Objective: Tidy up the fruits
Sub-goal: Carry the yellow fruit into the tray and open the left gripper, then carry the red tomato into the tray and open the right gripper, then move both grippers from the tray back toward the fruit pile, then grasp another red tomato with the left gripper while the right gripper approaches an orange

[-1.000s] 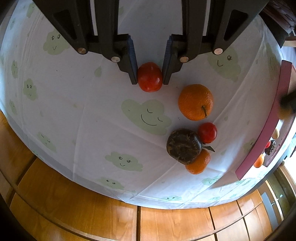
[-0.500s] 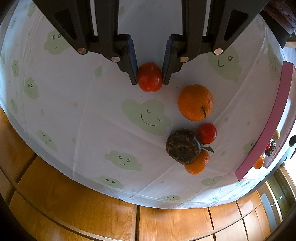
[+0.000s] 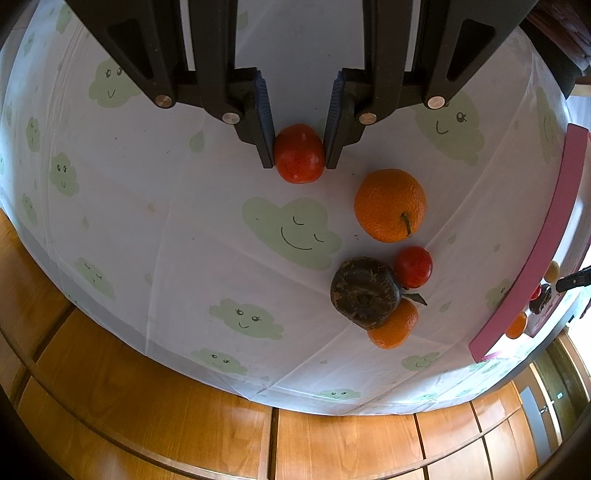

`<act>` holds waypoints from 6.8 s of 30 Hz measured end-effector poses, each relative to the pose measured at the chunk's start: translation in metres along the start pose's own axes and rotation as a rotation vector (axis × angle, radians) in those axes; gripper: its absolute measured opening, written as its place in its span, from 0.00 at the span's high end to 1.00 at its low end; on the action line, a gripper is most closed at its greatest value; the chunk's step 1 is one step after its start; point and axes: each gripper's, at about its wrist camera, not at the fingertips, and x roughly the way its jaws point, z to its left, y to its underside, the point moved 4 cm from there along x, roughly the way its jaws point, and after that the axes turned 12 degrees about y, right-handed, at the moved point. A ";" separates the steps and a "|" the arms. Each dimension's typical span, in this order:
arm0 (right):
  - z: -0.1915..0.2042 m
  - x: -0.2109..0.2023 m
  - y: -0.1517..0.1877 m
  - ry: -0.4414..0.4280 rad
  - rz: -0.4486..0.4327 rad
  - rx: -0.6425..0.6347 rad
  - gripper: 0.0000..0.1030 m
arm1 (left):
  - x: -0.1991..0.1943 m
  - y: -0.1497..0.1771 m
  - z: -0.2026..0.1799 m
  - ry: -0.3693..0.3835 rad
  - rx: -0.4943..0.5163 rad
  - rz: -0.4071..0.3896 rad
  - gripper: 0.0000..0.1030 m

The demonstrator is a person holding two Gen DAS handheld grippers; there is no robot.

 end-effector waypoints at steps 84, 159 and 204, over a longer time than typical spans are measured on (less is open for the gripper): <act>0.170 -0.105 -0.022 -0.291 -0.128 -0.156 0.75 | -0.072 0.046 -0.039 -0.010 0.085 -0.189 0.46; 0.146 -0.112 -0.051 -0.119 -0.288 -0.053 0.71 | -0.077 0.051 -0.056 -0.023 0.142 -0.182 0.42; -0.100 -0.045 -0.001 0.110 -0.079 0.406 0.71 | -0.018 0.046 -0.184 0.181 0.341 0.014 0.49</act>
